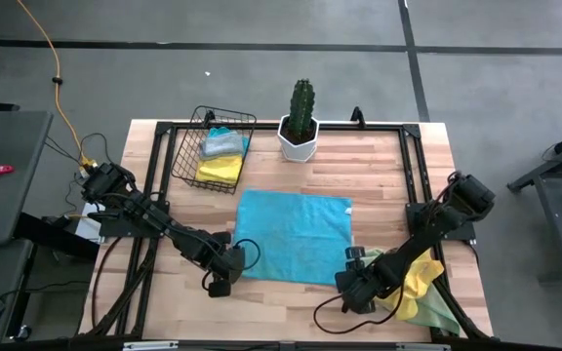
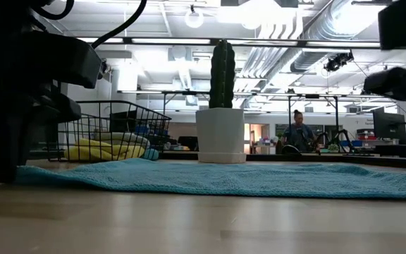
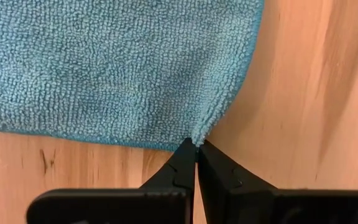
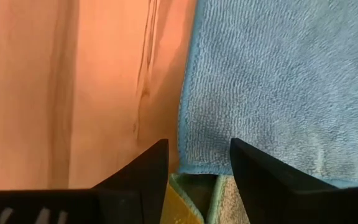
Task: Fold microfiber towels
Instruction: Fold the blue microfiber towel on the table
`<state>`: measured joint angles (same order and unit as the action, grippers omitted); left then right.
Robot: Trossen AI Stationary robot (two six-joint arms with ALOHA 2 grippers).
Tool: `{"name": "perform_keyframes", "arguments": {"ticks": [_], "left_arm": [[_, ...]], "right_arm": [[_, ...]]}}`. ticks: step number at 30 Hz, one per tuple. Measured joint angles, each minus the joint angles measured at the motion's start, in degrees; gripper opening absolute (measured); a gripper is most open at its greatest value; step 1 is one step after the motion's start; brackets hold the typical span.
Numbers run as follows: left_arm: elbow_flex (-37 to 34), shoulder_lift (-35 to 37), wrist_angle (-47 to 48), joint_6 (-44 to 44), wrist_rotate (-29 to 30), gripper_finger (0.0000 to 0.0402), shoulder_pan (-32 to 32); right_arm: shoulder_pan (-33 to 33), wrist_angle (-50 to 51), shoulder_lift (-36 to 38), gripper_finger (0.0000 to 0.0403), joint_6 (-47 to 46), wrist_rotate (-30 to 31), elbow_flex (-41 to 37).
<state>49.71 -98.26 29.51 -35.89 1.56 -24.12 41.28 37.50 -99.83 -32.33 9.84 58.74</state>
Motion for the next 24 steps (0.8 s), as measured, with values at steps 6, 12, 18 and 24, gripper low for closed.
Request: {"name": "perform_keyframes", "arguments": {"ticks": [6, 12, 18, 24], "left_arm": [[0.0, 0.0, 0.1, 0.0, -0.5, 0.0001, 0.0], [0.0, 0.0, 0.1, 0.3, -0.6, 0.0001, 0.0], [0.0, 0.0, 0.1, 0.1, -0.7, 0.0001, 0.0], [0.0, 0.1, 0.1, -2.7, -3.7, 0.0001, -0.8]], "right_arm": [[0.0, 0.0, -1.8, 0.0165, 0.2, -1.4, 0.0], [0.0, 0.5, -1.9, 0.0155, 0.9, -1.0, 0.0], [0.0, 1.5, -1.9, 0.006, 1.3, 0.2, 0.1], [0.0, 3.4, -1.8, 0.0014, 3.0, 2.6, 3.4]]}}
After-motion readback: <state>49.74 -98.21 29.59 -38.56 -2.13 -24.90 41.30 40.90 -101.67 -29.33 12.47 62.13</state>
